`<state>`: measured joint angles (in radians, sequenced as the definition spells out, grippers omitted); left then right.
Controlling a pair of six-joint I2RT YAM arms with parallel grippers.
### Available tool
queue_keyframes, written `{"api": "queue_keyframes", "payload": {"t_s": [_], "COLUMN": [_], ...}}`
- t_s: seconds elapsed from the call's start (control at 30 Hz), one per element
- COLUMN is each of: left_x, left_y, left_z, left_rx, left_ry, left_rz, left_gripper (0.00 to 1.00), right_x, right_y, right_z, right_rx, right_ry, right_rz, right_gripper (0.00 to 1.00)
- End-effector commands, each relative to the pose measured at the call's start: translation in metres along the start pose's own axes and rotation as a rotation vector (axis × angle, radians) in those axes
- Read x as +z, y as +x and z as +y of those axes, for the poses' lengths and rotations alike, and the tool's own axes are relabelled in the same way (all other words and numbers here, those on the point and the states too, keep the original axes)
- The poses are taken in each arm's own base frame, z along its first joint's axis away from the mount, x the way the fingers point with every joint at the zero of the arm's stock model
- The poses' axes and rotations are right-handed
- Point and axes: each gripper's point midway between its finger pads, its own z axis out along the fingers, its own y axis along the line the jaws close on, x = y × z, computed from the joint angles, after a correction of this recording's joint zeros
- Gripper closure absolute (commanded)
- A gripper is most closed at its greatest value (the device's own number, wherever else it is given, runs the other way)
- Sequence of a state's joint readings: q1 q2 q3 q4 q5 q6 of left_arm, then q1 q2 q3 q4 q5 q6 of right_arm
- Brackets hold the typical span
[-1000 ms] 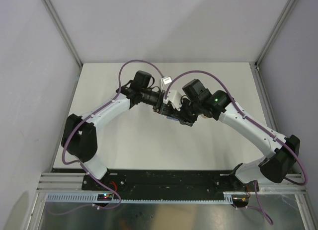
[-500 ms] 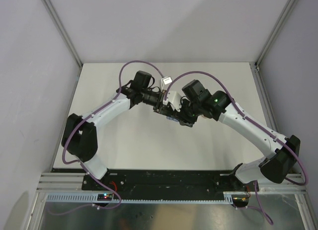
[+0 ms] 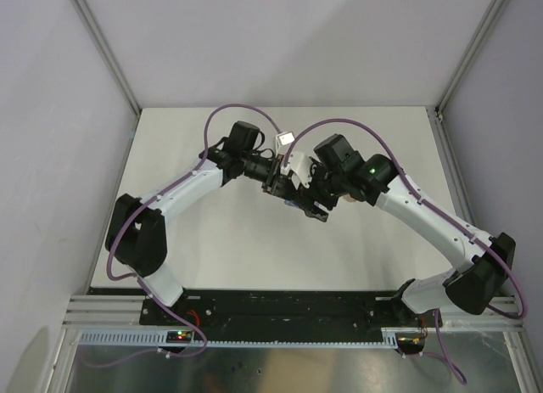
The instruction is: Sort the pills into containers
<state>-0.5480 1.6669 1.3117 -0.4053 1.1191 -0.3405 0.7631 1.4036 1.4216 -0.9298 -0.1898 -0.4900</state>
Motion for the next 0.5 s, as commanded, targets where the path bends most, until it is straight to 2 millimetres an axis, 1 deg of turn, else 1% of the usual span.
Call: {"api": "queue_keyframes", "payload": {"t_s": [0.0,0.07,0.13,0.3,0.47], "left_x": [-0.002,-0.003,-0.004,-0.006,-0.007], "left_y": [-0.004,-0.004,-0.005,-0.004,-0.002], "left_z": [-0.018,-0.020,-0.021,-0.020,-0.023], "left_rx": [0.051,0.053,0.055,0.055,0.061], "left_ry": [0.061,0.066,0.067,0.069,0.083], "left_rz": [0.007,0.006,0.003,0.002,0.006], "left_gripper": [1.00,1.00,1.00,1.00,1.00], "right_x": [-0.017,-0.020,-0.025,-0.042,-0.055], "right_y": [-0.019,-0.020,-0.022,-0.030,-0.034], "right_z": [-0.004,-0.003,-0.002,0.004,0.004], "right_rx": [0.012,0.019,0.029,0.077,0.140], "right_ry": [0.017,0.007,-0.010,-0.109,-0.209], "right_rz": [-0.098,-0.110,-0.132,-0.201,-0.262], "right_gripper": [0.17,0.11,0.08,0.06,0.07]}}
